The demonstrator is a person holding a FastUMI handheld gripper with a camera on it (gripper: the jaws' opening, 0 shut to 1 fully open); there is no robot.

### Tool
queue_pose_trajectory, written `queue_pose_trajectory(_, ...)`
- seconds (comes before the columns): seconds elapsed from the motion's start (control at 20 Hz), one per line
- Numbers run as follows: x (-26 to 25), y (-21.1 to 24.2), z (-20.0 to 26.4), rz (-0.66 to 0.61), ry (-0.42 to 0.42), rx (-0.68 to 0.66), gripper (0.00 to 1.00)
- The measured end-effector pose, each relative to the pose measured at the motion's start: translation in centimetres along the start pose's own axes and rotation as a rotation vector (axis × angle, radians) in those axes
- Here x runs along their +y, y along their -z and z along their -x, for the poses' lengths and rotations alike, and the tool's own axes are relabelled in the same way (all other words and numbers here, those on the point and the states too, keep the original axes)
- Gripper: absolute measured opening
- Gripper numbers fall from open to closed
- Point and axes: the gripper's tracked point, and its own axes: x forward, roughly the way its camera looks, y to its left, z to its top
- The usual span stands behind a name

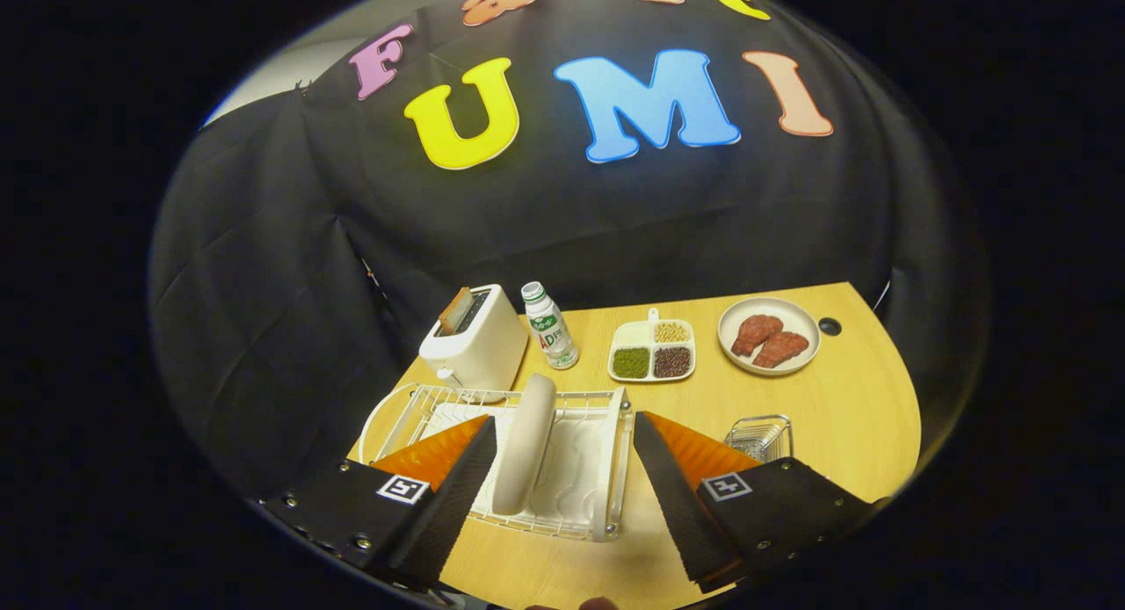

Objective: Take the plate from the dish rack, then take the spoon from the basket and place it into the plate.

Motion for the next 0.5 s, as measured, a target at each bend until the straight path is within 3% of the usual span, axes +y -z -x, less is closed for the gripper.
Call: queue_pose_trajectory(0.5,2.0,2.7,-6.9,-0.095,0.047,0.245,0.99)
